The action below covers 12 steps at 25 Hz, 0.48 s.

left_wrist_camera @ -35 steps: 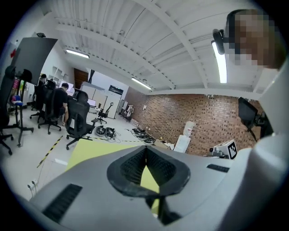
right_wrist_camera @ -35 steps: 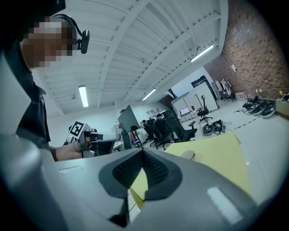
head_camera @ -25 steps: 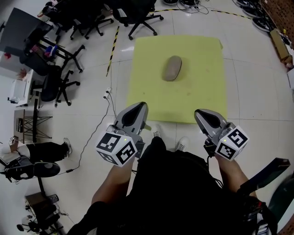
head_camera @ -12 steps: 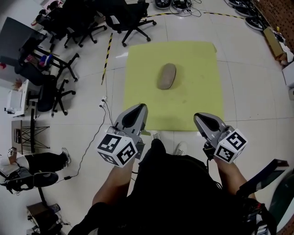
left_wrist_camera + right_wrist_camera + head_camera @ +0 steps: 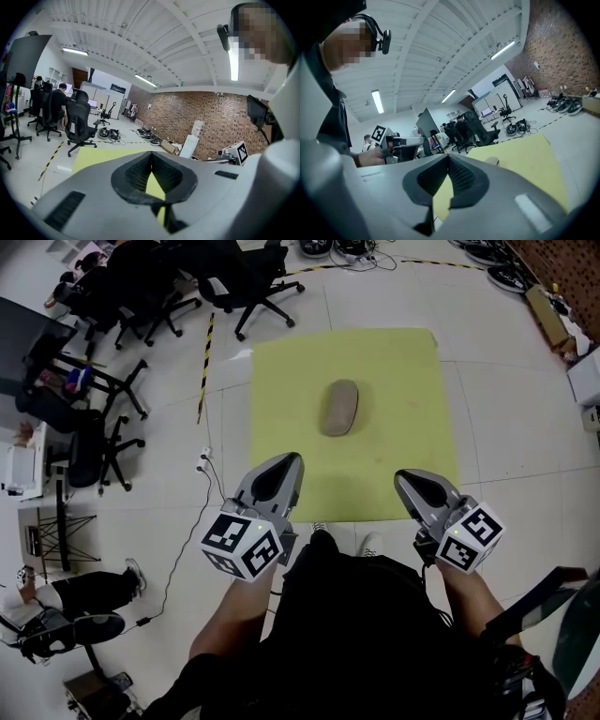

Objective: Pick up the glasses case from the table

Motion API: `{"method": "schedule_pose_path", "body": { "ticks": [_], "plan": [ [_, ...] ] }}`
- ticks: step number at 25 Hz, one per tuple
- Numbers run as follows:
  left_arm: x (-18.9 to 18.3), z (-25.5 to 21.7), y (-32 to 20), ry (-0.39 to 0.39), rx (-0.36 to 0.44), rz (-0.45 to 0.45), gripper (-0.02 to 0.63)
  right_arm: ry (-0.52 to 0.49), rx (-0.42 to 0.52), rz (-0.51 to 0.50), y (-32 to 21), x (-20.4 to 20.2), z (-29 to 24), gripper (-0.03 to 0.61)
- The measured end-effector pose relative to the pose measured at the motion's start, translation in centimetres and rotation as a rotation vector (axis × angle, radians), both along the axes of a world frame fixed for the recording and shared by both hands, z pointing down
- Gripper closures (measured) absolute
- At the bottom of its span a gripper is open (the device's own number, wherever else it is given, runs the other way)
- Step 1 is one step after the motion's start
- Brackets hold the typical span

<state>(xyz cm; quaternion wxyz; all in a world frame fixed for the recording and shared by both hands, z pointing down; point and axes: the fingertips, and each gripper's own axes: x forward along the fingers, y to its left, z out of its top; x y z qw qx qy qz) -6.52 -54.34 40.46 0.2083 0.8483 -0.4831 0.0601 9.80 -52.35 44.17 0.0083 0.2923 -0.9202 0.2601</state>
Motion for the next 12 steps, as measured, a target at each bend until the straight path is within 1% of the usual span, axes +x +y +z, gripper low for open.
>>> {"method": "schedule_pose_path", "body": {
  "ticks": [7, 12],
  "plan": [
    [-2.1, 0.8, -3.2, 0.021, -0.008, 0.046, 0.606, 0.029, -0.002, 0.049, -2.6, -2.0, -0.3, 0.577],
    [-3.8, 1.7, -5.3, -0.027, 0.007, 0.079, 0.607, 0.068, -0.001, 0.058, -3.9, -4.2, 0.0, 0.577]
  ]
}}
